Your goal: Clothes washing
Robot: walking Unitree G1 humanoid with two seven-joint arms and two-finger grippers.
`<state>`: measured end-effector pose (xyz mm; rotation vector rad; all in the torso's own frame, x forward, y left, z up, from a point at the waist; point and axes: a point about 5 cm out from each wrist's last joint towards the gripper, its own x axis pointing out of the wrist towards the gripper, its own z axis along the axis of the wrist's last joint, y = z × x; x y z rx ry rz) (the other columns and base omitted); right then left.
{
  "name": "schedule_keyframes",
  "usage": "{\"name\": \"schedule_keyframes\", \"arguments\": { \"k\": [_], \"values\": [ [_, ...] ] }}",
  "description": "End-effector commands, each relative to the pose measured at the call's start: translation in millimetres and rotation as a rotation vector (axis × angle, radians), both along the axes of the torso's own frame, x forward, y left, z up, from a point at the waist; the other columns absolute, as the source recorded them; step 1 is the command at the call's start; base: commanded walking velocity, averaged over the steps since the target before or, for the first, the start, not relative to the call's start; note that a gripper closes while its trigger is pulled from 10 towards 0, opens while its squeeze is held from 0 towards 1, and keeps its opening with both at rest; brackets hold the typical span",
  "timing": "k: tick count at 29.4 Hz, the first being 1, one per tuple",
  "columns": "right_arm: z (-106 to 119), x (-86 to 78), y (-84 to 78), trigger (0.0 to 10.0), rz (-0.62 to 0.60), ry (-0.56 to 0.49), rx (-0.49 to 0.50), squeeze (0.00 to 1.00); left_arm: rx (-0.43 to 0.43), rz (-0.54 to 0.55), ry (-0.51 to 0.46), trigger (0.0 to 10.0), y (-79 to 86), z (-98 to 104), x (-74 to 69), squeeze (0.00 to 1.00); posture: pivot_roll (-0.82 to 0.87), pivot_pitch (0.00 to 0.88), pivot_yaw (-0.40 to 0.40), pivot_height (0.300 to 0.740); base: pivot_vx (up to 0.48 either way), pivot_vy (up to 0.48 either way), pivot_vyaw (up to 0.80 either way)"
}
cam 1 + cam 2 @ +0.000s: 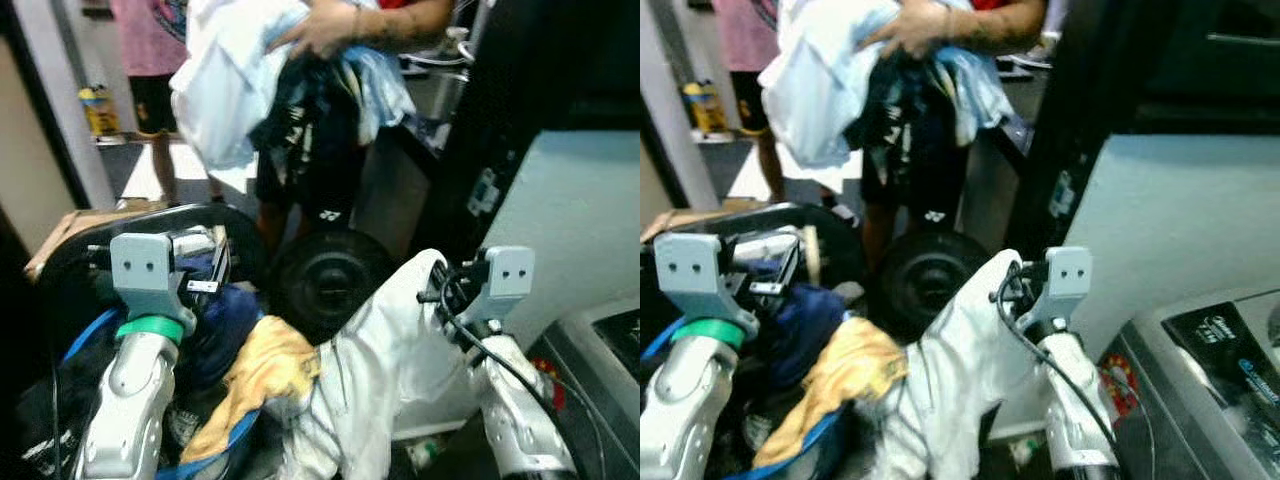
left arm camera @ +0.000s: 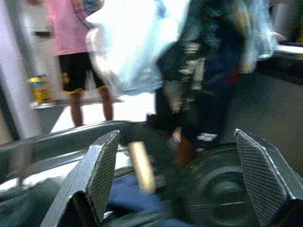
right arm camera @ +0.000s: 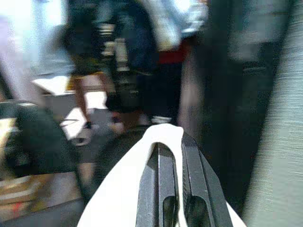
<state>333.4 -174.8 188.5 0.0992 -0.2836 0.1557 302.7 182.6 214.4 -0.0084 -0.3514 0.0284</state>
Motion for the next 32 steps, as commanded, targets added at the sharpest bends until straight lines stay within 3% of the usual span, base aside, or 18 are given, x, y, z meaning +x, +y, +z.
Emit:
{"name": "schedule_keyframes", "arguments": {
  "k": [1, 16, 18, 26, 28, 32],
  "values": [
    [4.8, 0.4, -3.6, 10.0, -0.021, -0.026, 0.010, 0.00, 0.013, -0.005, 0.001, 10.0, -1.0, -0.5, -0.1, 0.00, 0.06, 0.021, 0.020, 0.740, 0.000, 0.000, -0.80],
    [6.3, 1.6, -9.8, 10.0, -0.061, -0.037, 0.031, 0.00, 0.033, -0.031, 0.002, 10.0, -6.8, -0.5, 1.5, 0.00, 0.06, 0.015, 0.027, 0.740, 0.000, 0.000, -0.80],
    [14.6, 3.1, -12.8, 10.0, -0.071, -0.060, 0.095, 0.00, 0.053, -0.056, -0.001, 10.0, -11.1, 0.3, 2.4, 0.00, 0.06, 0.021, 0.033, 0.740, 0.000, 0.000, -0.80],
    [29.3, 5.0, -12.9, 10.0, -0.063, -0.097, 0.162, 0.00, 0.063, -0.069, -0.005, 10.0, -13.5, 1.0, 2.6, 0.00, 0.06, 0.025, 0.033, 0.740, 0.000, 0.000, -0.80],
    [54.3, 6.4, -7.2, 10.0, -0.021, -0.159, 0.219, 0.00, 0.065, -0.069, -0.009, 10.0, -13.5, 2.2, 2.6, 0.00, 0.06, 0.028, 0.031, 0.740, 0.000, 0.000, -0.80],
    [66.7, 6.3, -3.8, 10.0, 0.001, -0.193, 0.234, 0.00, 0.066, -0.067, -0.011, 10.0, -13.0, 2.5, 2.3, 0.00, 0.06, 0.028, 0.030, 0.740, 0.000, 0.000, -0.80]
  ]
}}
